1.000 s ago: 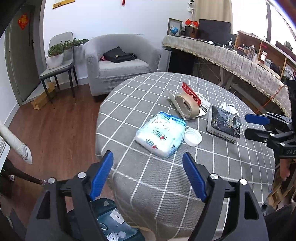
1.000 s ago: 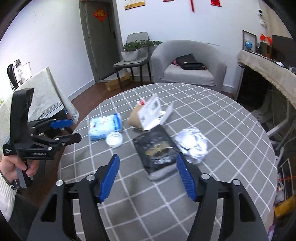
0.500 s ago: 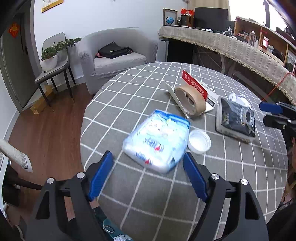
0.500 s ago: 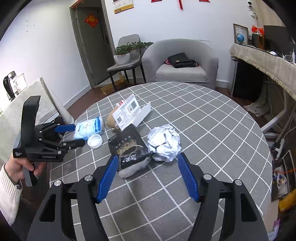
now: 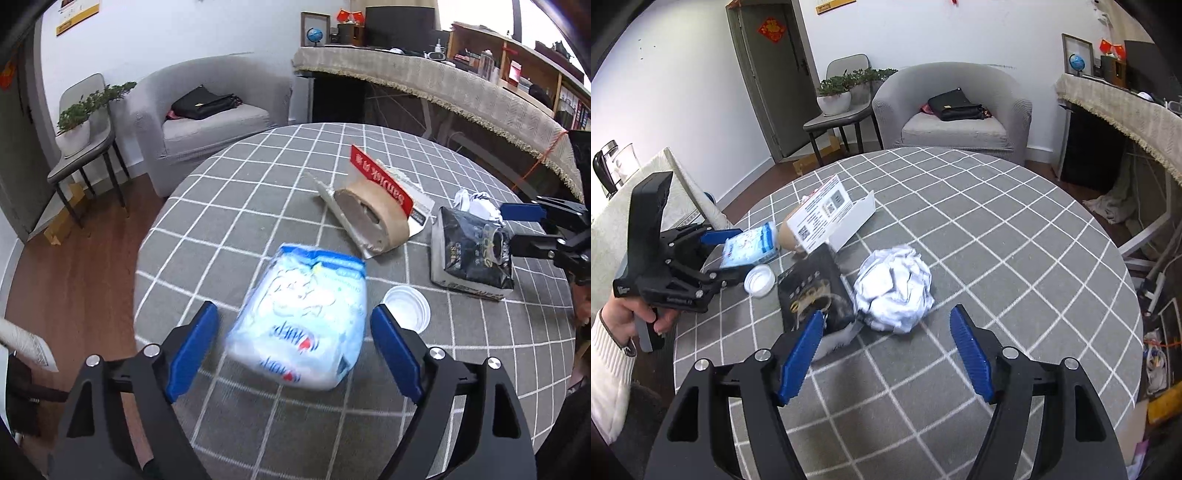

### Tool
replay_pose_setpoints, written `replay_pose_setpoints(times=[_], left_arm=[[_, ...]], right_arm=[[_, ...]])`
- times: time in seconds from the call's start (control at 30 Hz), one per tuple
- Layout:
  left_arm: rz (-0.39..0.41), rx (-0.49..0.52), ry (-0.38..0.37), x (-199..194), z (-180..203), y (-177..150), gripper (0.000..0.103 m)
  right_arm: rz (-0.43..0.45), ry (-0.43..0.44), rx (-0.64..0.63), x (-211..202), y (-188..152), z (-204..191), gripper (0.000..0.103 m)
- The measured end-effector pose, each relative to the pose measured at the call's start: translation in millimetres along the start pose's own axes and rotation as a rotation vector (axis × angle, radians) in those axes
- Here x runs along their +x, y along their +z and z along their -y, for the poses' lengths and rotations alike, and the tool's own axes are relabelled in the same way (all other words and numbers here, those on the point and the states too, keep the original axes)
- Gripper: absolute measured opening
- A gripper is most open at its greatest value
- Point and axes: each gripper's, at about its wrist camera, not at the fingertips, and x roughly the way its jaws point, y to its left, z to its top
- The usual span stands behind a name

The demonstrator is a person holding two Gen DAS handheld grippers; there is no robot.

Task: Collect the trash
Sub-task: 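Grasp the blue-white wet-wipes pack with the left gripper while the right gripper grasps the foil ball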

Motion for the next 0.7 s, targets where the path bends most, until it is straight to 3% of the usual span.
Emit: replay_pose_setpoints(times=[0.07, 0.17, 0.3, 0.4, 0.7], left_arm=[[0.005, 0.006, -0.005, 1, 2, 1, 0.083], [0.027, 0.048, -0.035, 1, 8, 3, 0.066], [0.039, 0.060, -0.052, 1, 10, 4, 0.057], [0.045, 0.032, -0.072, -1, 4, 3, 0.054], [0.040, -0.064, -0.080, -12, -8, -1, 0.053]], right_arm=[[0.008, -0.003, 0.017, 3, 5, 2, 0.072], [0.022, -0.014, 0.061, 5, 12, 8, 0.072], [0.032, -0.033, 0.098, 7, 19, 13, 0.072], [0.018, -0.049, 0.113, 12, 19, 14, 0.072], [-0.029, -0.053, 0.120, 27, 17, 6, 0.053]])
